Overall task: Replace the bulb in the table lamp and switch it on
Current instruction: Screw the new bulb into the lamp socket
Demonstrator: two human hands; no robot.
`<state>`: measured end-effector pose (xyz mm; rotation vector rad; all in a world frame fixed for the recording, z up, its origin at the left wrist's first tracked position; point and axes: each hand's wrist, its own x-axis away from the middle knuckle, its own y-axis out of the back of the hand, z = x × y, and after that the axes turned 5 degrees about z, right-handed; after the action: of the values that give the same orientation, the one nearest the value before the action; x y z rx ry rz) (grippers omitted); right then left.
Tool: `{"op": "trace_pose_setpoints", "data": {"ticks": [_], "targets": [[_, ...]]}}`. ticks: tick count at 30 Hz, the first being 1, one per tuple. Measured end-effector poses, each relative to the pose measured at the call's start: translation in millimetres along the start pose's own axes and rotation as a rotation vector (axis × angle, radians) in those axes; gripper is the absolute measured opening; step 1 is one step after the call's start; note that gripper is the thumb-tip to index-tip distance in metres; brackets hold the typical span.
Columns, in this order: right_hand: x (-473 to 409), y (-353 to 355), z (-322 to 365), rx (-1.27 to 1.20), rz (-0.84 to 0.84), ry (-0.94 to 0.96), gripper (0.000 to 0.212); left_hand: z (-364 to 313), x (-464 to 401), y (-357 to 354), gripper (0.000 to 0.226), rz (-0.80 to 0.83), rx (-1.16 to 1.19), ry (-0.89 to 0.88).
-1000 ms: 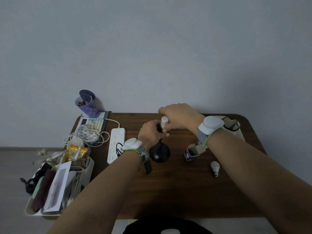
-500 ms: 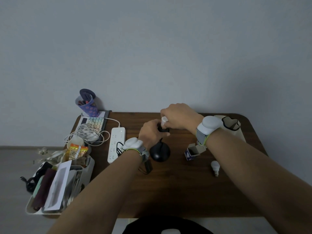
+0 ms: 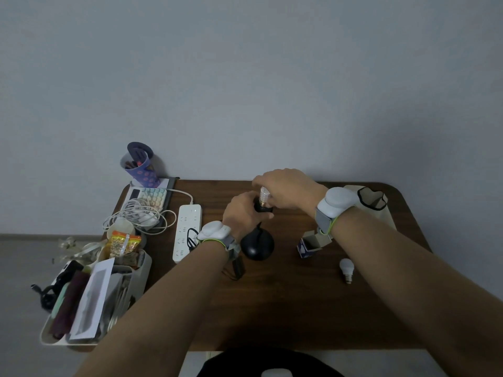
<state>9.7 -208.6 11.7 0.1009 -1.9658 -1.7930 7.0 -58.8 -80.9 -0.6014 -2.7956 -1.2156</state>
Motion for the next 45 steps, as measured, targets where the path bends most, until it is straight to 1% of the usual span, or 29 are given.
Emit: {"op": "trace_pose_setpoints", "data": {"ticks": [4, 11, 21, 28, 32, 34, 36, 40, 45], "targets": [[-2.7, -5.9, -0.2, -0.014, 0.04, 0.036, 0.031, 0.8, 2.1, -0.2, 0.05, -0.014, 0.014, -0.018], [-4.9, -5.5, 1.2, -0.131, 0.083, -0.013, 0.018, 0.5, 2.3, -0.1, 0.044, -0.004, 0.021, -0.002], [-3.8, -5.7, 5.2, -0.147, 0.074, -0.067, 0.03, -0.7, 1.9, 1.5, 0.041, 0.006, 0.0, 0.008], [-2.1, -5.8, 8.2, -0.097, 0.04, -0.09, 0.037, -2.0, 2.5, 1.8, 0.047, 0.005, -0.008, 0.022], [-1.5, -7.2, 5.6, -0.109, 0.058, -0.01, 0.035, -2.3, 2.9, 1.8, 0.048, 0.004, -0.004, 0.025], [-1.9, -9.2, 5.0, -0.098, 0.074, 0.028, 0.028, -3.2, 3.7, 1.2, 0.051, 0.001, 0.008, 0.026], [-2.5, -10.0, 5.2, -0.088, 0.082, 0.014, 0.021, -4.3, 3.7, -0.2, 0.05, 0.004, 0.024, 0.033], [-4.1, -6.2, 8.6, -0.073, 0.089, -0.016, 0.026, -5.9, 4.4, 0.5, 0.05, 0.003, 0.033, 0.045], [-6.0, -4.0, 10.9, -0.055, 0.102, -0.04, 0.023, -5.7, 5.6, 1.9, 0.053, -0.013, 0.028, 0.04]]}}
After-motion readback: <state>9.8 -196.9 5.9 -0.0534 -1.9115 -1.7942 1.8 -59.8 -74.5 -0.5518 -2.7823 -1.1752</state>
